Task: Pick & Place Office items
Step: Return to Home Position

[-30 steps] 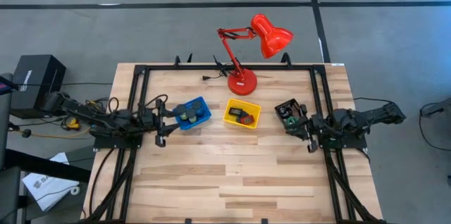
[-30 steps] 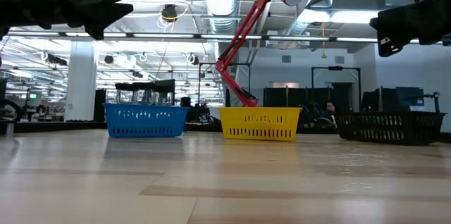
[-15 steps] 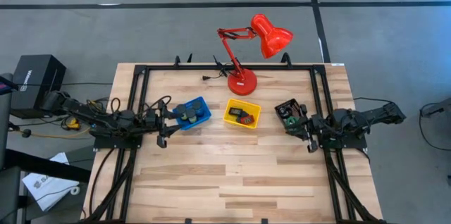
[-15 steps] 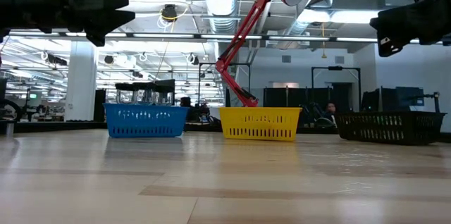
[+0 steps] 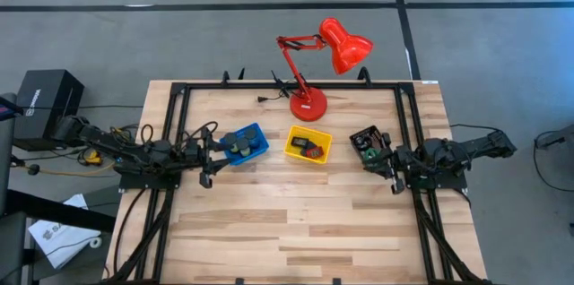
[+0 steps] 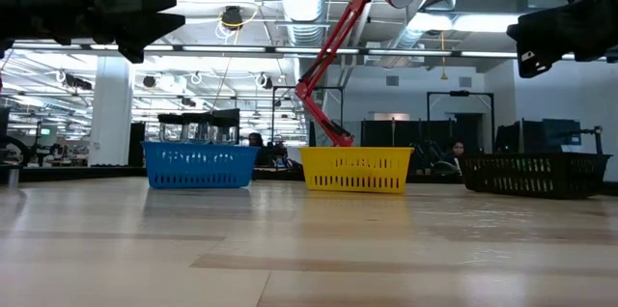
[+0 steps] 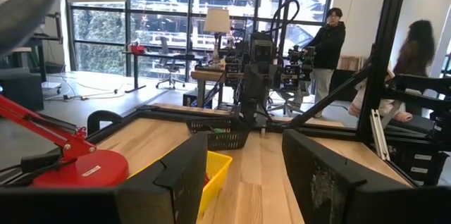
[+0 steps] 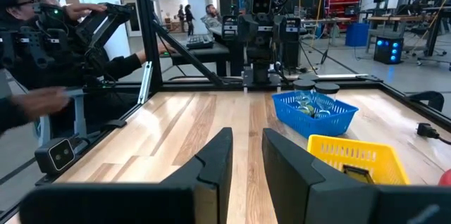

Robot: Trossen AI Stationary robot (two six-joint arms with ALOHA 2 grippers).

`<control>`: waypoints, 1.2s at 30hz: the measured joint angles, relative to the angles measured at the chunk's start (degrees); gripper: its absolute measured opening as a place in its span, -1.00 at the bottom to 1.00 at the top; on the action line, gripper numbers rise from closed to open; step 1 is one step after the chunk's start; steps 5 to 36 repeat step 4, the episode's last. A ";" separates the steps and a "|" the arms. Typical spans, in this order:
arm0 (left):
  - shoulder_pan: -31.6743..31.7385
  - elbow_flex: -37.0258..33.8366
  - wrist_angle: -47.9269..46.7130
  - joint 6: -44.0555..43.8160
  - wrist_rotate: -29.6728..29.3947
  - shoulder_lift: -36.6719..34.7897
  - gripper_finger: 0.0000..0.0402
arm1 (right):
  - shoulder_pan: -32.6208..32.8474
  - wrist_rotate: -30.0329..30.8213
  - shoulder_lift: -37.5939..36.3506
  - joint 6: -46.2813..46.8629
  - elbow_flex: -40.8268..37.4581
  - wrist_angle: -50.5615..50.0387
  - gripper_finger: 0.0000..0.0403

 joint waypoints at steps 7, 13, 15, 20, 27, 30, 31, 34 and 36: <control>0.00 0.00 0.18 0.00 0.11 -0.02 -0.10 | 0.00 0.00 0.00 0.00 0.00 0.00 -0.65; 0.00 0.00 0.18 0.00 0.11 -0.02 -0.10 | 0.00 0.00 0.00 0.00 0.00 0.00 -0.65; 0.00 0.00 0.18 0.00 0.11 -0.02 -0.10 | 0.00 0.00 0.00 0.00 0.00 0.00 -0.65; 0.00 0.00 0.18 0.00 0.11 -0.02 -0.10 | 0.00 0.00 0.00 0.00 0.00 0.00 -0.65; 0.00 0.00 0.18 0.00 0.11 -0.02 -0.10 | 0.00 0.00 0.00 0.00 0.00 0.00 -0.65; 0.00 0.00 0.18 0.00 0.11 -0.02 -0.10 | 0.00 0.00 0.00 0.00 0.00 0.00 -0.65; 0.00 0.00 0.18 0.00 0.11 -0.02 -0.10 | 0.00 0.00 0.00 0.00 0.00 0.00 -0.65; 0.00 0.00 0.18 0.00 0.11 -0.02 -0.10 | 0.00 0.00 0.00 0.00 0.00 0.00 -0.65; 0.00 0.00 0.18 0.00 0.11 -0.02 -0.10 | 0.00 0.00 0.00 0.00 0.00 0.00 -0.65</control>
